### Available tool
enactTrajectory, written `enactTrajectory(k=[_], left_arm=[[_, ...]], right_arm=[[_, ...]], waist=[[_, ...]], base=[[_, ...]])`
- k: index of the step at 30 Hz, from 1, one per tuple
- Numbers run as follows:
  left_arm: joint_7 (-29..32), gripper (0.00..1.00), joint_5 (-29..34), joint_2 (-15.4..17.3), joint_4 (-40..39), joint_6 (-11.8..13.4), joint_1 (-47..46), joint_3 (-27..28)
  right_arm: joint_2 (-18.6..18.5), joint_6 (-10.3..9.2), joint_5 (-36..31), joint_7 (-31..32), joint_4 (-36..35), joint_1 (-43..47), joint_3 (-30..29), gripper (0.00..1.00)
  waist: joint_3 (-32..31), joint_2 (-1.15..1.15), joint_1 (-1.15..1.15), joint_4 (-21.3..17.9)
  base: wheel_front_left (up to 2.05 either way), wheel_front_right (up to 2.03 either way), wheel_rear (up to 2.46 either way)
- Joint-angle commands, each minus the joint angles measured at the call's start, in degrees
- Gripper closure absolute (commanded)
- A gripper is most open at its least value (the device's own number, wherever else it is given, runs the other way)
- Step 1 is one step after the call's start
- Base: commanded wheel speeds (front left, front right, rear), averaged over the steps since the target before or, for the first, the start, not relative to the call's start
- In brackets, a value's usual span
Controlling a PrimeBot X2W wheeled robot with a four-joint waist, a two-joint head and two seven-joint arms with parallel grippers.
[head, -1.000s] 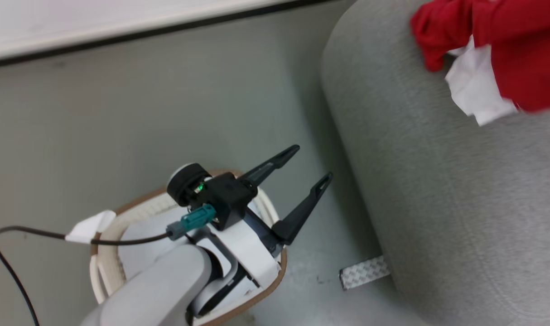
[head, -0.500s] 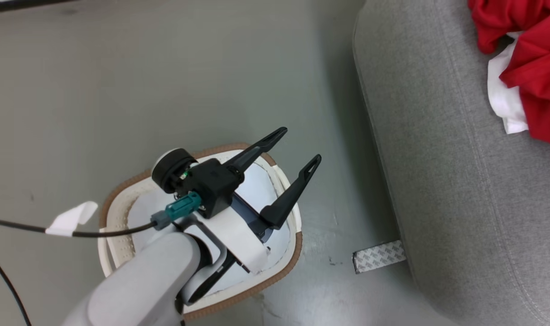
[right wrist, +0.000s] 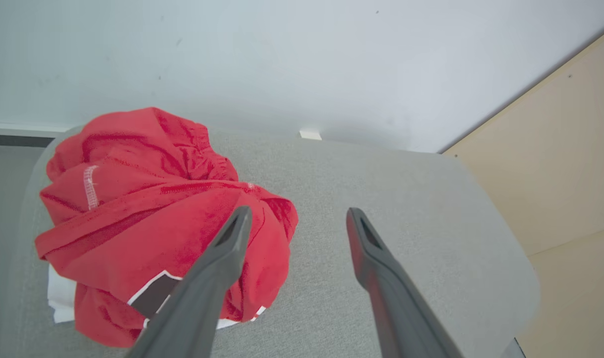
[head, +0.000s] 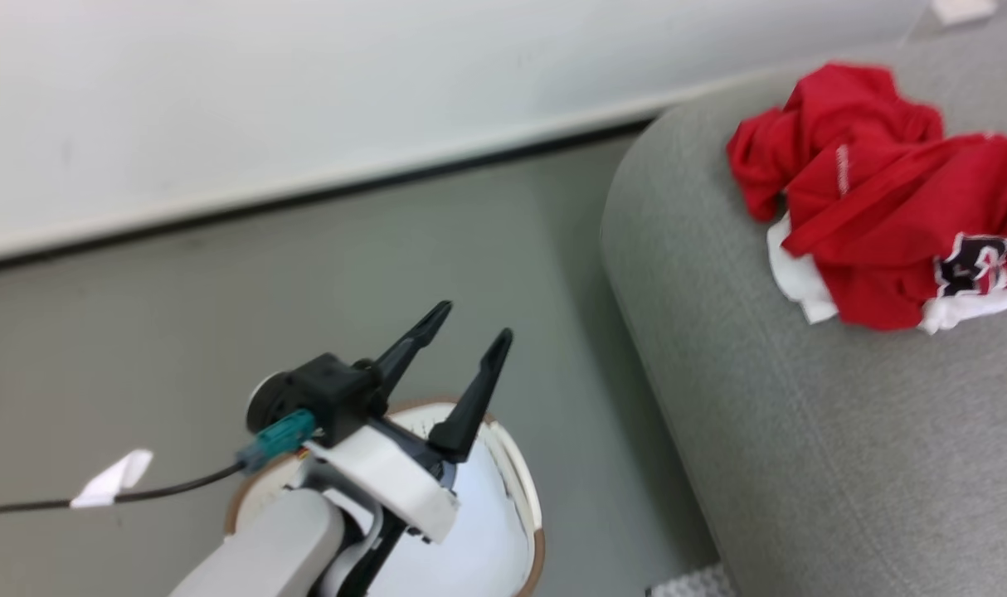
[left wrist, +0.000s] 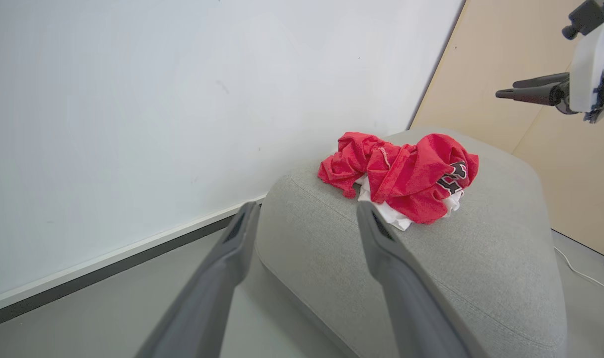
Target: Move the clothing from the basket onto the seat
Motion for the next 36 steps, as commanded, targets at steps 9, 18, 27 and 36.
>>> enactTrajectory(k=[9, 18, 27, 36], left_arm=[[-2.45, 0.0, -4.03, 2.34, -0.76, 4.02, 6.77, 7.08], [-3.04, 0.0, -5.11, 4.09, -3.44, 7.15, 14.26, 16.17], [-3.02, 0.0, 0.01, -0.23, -3.14, 6.46, 23.42, 26.63], [-3.03, 0.0, 7.39, -6.73, 2.46, 1.54, 28.54, 31.87]], right_arm=[[-1.08, -0.15, 8.62, -4.45, -19.69, 6.46, 2.38, 0.0], [9.41, -0.14, 8.04, -12.39, -34.12, 23.43, -3.65, 0.0], [16.78, -0.15, 7.43, -22.21, -40.22, 39.58, -0.84, 0.0], [24.45, -0.14, 7.09, -32.48, -34.21, 48.45, -0.39, 0.0]], waist=[[-12.44, 0.0, 0.0, 3.65], [-15.48, 0.0, 0.0, 9.83], [-16.37, 0.0, 0.0, 13.89], [-16.4, 0.0, 0.0, 15.07]], base=[[0.0, 0.0, 0.0], [0.0, 0.0, 0.0], [0.0, 0.0, 0.0], [0.0, 0.0, 0.0]])
